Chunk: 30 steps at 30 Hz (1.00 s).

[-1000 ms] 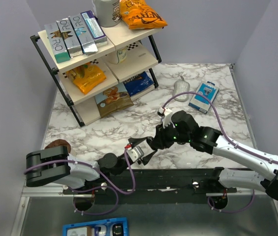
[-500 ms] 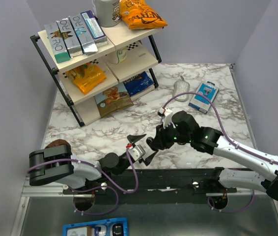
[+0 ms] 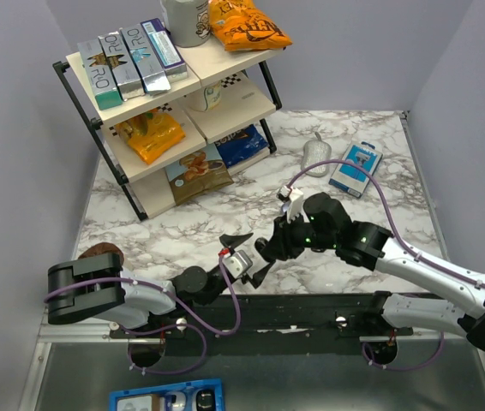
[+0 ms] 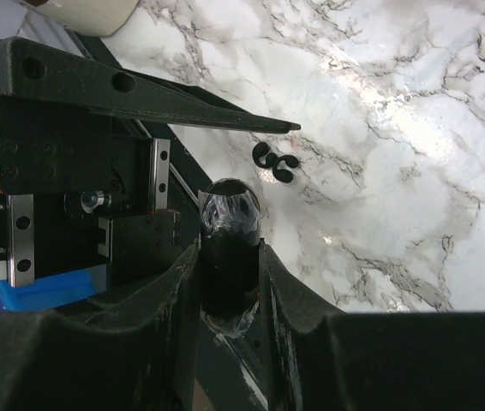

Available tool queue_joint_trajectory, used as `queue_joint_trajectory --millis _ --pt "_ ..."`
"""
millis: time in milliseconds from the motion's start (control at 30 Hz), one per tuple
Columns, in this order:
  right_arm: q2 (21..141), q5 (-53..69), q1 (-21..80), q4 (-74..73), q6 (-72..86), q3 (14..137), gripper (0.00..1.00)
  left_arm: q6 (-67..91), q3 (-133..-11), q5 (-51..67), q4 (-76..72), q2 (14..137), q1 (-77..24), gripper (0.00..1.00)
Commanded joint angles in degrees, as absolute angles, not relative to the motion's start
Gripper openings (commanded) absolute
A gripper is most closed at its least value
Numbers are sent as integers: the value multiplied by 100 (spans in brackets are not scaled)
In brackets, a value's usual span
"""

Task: Insert the wireless bluetooth earbuds into the charging case
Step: Adjust the charging case.

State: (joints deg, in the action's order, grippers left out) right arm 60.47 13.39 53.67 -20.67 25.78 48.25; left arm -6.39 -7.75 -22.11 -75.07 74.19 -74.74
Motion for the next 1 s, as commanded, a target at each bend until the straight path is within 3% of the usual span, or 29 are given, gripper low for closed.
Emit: queue_joint_trajectory --millis 0,500,967 --pt "6126 1653 5405 -2180 2707 4834 1 -615 -826 -2268 -7866 7471 -7453 99" --pt "6056 1407 5405 -2074 2856 4746 1 -318 -1063 -2267 -7735 7295 -7488 99" --pt "5520 484 5397 -2425 2848 5325 1 1599 -1943 -4297 -4605 6364 -7479 99"
